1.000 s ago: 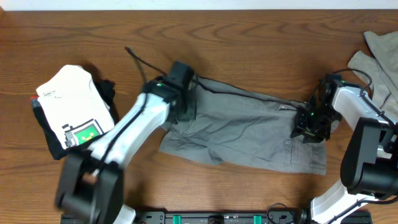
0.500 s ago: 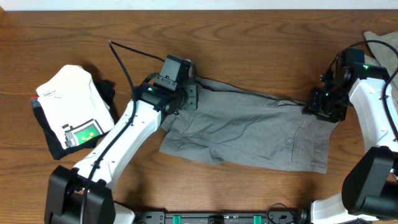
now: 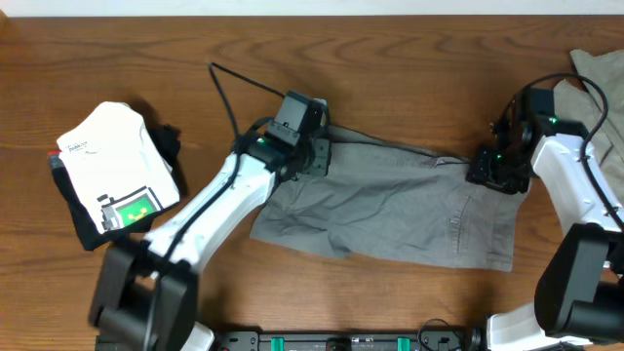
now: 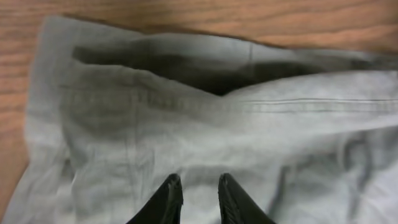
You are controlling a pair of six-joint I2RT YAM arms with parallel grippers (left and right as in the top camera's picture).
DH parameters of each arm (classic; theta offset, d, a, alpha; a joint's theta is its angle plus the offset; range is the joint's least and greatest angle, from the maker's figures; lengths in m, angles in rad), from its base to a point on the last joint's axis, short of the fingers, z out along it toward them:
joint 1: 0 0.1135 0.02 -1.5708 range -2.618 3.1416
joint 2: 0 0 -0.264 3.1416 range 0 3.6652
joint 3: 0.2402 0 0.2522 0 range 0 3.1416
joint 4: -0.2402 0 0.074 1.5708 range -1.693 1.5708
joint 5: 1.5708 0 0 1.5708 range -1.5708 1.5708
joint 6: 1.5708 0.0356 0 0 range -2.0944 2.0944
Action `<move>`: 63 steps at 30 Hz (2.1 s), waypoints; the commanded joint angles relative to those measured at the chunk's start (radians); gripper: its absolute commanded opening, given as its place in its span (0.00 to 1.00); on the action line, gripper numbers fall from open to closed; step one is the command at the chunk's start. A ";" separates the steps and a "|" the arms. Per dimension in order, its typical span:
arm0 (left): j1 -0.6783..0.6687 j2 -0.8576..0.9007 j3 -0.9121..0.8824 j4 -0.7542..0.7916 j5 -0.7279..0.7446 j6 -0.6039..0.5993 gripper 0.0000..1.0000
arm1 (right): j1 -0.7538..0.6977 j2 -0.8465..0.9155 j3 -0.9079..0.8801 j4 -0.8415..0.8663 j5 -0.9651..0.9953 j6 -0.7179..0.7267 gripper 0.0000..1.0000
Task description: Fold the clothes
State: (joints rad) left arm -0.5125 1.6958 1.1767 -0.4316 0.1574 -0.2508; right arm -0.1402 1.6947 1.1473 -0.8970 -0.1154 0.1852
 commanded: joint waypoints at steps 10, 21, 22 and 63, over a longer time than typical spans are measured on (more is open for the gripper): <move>0.049 0.283 0.003 0.200 -0.263 0.010 0.24 | 0.006 0.010 -0.045 0.161 0.015 -0.007 0.37; 0.150 0.337 0.003 0.132 -0.259 -0.065 0.24 | 0.006 0.134 -0.065 0.185 0.040 -0.007 0.38; 0.151 0.337 0.002 0.121 -0.258 -0.065 0.24 | 0.006 0.152 -0.065 0.188 0.040 -0.006 0.38; 0.158 -0.103 0.017 -0.157 -0.098 -0.061 0.60 | -0.284 -0.024 -0.107 -0.122 -0.241 -0.142 0.65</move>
State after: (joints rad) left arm -0.3550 1.5814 1.1912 -0.5606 -0.0422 -0.2893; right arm -0.4221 1.6566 1.1191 -1.0420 -0.2462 0.0879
